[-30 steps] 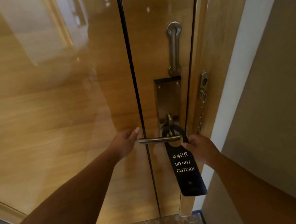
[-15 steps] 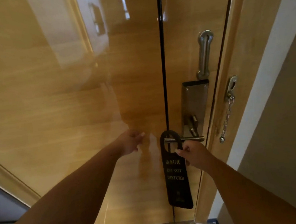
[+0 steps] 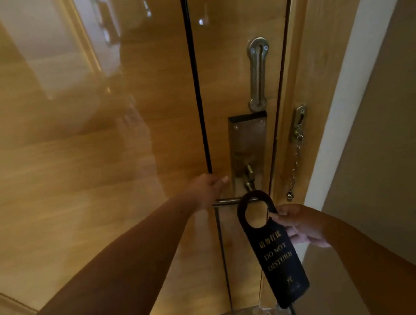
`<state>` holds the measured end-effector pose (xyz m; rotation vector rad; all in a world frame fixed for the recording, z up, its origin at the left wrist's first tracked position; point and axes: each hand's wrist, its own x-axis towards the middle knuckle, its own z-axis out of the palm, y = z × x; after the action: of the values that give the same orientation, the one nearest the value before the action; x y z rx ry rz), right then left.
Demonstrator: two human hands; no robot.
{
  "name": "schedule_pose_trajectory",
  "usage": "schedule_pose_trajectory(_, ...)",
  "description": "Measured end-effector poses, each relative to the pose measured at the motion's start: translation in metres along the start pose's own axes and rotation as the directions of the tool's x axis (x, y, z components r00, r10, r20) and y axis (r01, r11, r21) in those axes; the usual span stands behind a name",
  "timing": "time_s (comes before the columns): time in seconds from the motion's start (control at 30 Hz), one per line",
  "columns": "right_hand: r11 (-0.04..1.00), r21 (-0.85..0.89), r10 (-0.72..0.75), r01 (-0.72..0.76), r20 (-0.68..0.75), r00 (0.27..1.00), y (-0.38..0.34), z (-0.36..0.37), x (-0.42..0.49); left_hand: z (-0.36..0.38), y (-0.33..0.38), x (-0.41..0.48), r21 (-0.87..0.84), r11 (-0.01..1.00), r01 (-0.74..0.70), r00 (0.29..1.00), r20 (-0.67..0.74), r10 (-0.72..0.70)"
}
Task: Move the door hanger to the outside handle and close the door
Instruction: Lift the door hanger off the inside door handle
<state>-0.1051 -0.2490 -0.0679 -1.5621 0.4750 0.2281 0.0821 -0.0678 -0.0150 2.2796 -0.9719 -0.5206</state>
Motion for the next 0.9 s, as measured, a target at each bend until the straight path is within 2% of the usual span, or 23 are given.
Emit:
schedule_pose_trajectory(0.1, 1.0, -0.021, -0.024, 0.023, -0.053, 0.998, -0.005, -0.02, -0.012, 0.036, 0.014, 0.025, 0.307, 0.949, -0.077, 0.988, 0.154, 0.03)
schedule_pose_trajectory(0.17, 0.999, -0.028, -0.039, 0.037, -0.084, 0.996, -0.005, -0.028, -0.019, 0.055, 0.019, 0.037, 0.389, 0.913, -0.126, 0.975, 0.22, 0.041)
schedule_pose_trajectory(0.23, 0.999, -0.026, -0.048, 0.046, -0.085, 0.995, -0.004, -0.032, -0.023, 0.065, 0.016, 0.044, 0.307, 0.945, -0.111, 0.975, 0.22, 0.043)
schedule_pose_trajectory(0.33, 0.998, -0.019, -0.056, 0.055, -0.081, 0.995, 0.002, -0.034, -0.024, 0.079, -0.004, 0.048, 0.074, 0.995, -0.071, 0.985, 0.161, 0.058)
schedule_pose_trajectory(0.43, 0.997, 0.015, -0.073, 0.075, -0.107, 0.992, 0.011, -0.036, -0.017, 0.101, -0.02, 0.048, -0.028, 0.997, -0.068, 0.996, 0.048, 0.069)
schedule_pose_trajectory(0.6, 0.99, 0.12, -0.06, 0.07, -0.084, 0.995, 0.033, -0.035, -0.007, 0.123, -0.026, 0.047, -0.266, 0.961, -0.077, 0.997, -0.027, 0.072)
schedule_pose_trajectory(0.77, 0.988, 0.12, -0.084, 0.095, -0.09, 0.992, 0.038, -0.024, -0.006, 0.126, -0.022, 0.034, -0.246, 0.968, -0.052, 0.999, -0.014, 0.05)
schedule_pose_trajectory(0.9, 0.971, 0.199, -0.11, 0.131, -0.11, 0.988, 0.034, -0.011, -0.013, 0.119, -0.011, 0.009, 0.016, 0.999, -0.049, 0.999, 0.008, 0.049)
